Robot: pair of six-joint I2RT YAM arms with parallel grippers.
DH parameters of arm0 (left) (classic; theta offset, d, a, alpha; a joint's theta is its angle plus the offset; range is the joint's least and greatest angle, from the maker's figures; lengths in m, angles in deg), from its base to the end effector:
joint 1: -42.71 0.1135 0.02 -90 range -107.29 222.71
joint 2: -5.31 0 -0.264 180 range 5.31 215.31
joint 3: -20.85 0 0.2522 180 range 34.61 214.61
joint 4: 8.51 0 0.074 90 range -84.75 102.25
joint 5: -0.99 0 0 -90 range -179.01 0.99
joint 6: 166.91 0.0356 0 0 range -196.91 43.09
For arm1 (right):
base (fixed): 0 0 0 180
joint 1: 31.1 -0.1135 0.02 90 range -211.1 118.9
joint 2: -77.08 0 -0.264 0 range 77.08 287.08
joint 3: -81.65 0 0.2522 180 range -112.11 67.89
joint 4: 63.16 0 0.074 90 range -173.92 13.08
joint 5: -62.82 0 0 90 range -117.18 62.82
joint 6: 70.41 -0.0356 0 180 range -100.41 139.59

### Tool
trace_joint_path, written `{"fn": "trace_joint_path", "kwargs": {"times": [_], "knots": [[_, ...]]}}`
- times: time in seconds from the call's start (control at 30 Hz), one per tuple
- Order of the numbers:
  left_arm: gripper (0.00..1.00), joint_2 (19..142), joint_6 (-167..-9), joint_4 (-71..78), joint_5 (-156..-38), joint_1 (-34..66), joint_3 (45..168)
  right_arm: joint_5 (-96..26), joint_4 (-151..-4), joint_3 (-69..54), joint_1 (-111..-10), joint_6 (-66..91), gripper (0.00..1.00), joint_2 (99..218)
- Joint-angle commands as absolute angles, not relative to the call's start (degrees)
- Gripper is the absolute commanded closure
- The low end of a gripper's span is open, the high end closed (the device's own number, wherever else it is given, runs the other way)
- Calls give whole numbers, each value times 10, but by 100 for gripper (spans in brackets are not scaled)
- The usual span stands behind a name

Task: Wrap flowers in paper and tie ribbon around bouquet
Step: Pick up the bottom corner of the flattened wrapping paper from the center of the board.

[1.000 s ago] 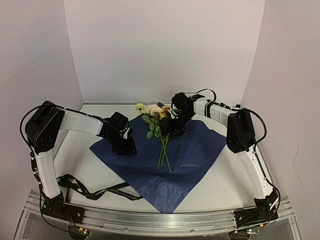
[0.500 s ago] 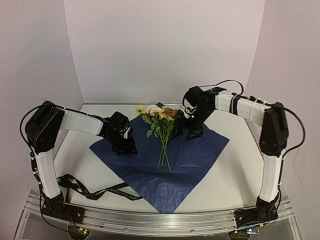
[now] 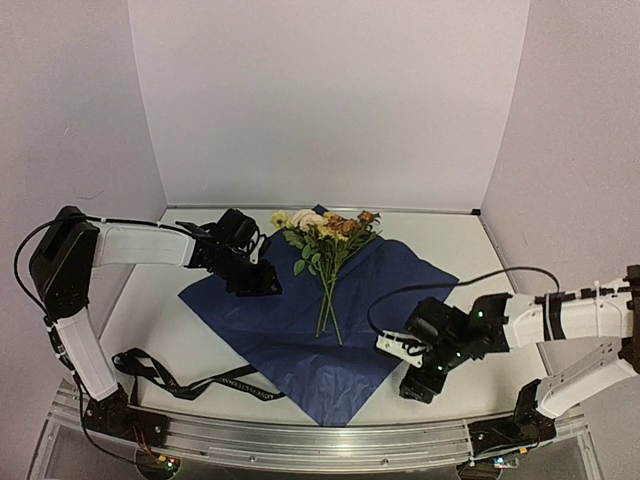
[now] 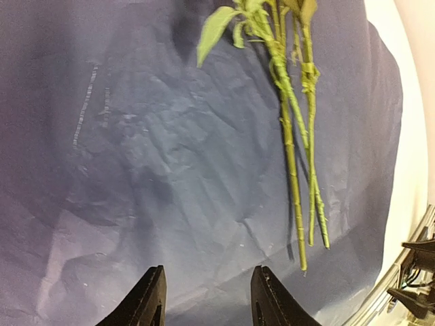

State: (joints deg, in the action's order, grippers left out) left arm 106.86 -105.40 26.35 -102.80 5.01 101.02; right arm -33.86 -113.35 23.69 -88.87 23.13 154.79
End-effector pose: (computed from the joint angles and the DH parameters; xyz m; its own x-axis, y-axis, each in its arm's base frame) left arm 0.2860 -0.2318 0.1899 -0.9114 0.1189 -0.3939 0.3003 0.8467 -0.4393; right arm 0.1238 0.2041 0.1835 -0.4468 -0.8237 -0.3491 -0.8907 0.4459 0.0879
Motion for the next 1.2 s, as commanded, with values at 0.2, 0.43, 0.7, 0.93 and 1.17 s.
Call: {"fn": "trace_joint_path", "kwargs": {"times": [0.2, 0.43, 0.7, 0.93, 1.17], "knots": [[55, 1023, -1060, 272, -994, 35, 997, -149, -824, 370, -982, 450, 15, 1547], [54, 1013, -1055, 282, -985, 35, 997, -99, -727, 349, -1021, 491, 14, 1640], [53, 999, -1052, 291, -978, 35, 1002, -75, -738, 315, -1031, 469, 14, 1615], [51, 996, -1043, 301, -977, 36, 1016, -110, -827, 267, -1021, 430, 14, 1592], [50, 982, -1042, 312, -979, 36, 1029, -145, -884, 221, -989, 376, 14, 1592]]}}
